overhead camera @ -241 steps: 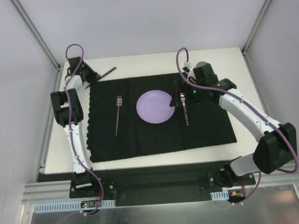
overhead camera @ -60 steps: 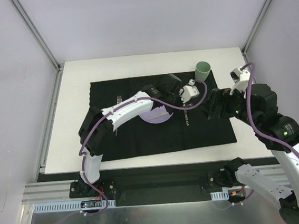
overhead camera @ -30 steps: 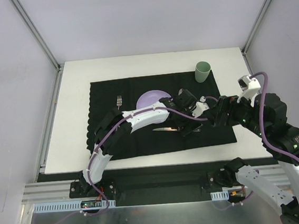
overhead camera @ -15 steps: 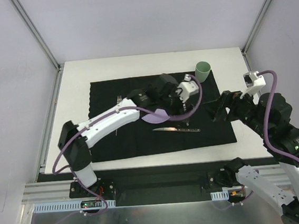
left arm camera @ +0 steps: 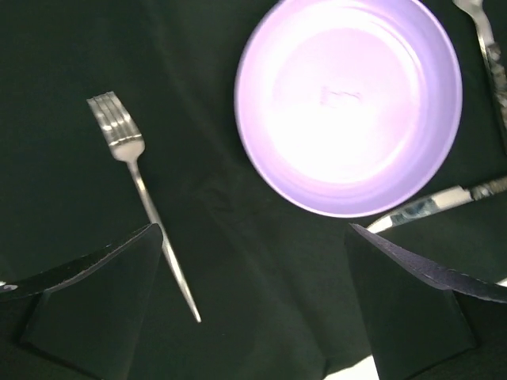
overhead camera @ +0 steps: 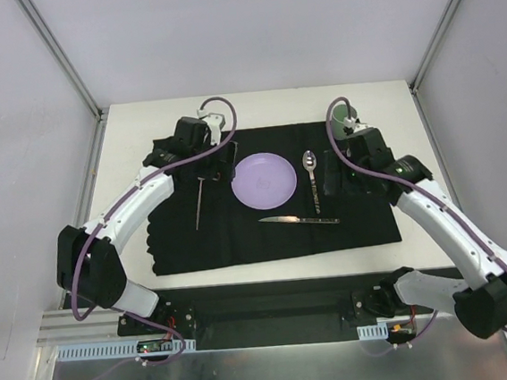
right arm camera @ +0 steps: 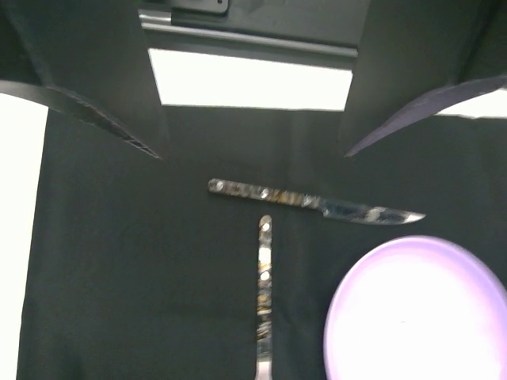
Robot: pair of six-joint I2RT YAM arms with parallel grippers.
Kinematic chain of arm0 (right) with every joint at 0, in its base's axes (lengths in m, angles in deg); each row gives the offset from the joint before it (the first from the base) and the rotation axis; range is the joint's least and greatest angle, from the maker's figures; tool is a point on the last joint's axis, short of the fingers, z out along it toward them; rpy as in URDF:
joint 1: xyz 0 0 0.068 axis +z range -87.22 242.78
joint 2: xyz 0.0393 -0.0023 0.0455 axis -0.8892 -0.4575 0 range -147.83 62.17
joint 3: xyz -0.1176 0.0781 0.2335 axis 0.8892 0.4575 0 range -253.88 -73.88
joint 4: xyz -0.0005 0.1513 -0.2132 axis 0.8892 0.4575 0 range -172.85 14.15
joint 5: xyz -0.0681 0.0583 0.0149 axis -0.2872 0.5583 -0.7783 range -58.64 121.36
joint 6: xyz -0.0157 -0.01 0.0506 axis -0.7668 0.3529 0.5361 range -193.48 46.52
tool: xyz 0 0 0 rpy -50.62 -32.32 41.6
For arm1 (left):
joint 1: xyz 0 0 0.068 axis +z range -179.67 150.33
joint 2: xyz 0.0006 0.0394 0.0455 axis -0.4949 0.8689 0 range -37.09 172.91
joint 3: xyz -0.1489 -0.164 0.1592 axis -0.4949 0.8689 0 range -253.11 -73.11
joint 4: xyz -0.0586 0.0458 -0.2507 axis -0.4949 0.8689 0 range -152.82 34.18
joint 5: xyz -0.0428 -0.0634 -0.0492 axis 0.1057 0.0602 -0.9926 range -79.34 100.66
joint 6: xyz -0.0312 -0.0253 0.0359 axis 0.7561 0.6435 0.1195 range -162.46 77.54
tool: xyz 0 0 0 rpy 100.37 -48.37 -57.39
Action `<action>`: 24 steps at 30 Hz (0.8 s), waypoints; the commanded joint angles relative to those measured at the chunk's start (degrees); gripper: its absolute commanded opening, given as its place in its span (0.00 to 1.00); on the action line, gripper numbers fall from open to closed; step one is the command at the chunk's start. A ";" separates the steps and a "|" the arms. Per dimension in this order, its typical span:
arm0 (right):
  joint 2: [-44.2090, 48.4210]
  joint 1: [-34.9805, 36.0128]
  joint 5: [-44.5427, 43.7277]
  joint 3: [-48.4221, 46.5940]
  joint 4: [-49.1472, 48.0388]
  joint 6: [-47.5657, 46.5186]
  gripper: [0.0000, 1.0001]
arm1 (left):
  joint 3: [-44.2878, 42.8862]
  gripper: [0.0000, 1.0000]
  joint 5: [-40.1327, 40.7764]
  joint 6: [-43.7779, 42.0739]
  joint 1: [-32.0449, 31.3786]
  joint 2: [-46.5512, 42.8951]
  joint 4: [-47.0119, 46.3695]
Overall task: Set the dinner table for one person
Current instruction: Move the napkin to the center of the board.
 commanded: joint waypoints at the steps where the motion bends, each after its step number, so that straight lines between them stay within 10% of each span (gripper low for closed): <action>1: -6.85 -1.14 -3.59 -2.93 -6.06 -0.15 0.78 | -0.38 0.99 3.72 2.24 3.61 -1.50 -0.66; 4: -12.04 -3.51 -1.49 -3.99 -8.69 0.90 0.59 | -1.61 0.99 2.50 2.94 8.71 0.87 -0.66; 10: -23.46 -8.17 1.42 -7.42 -10.98 1.25 0.57 | -5.74 0.99 -2.96 6.37 18.81 7.73 -0.31; 24: -34.37 -11.08 3.62 -8.91 -13.71 1.26 0.13 | -14.27 0.99 -3.92 5.84 22.17 22.41 1.53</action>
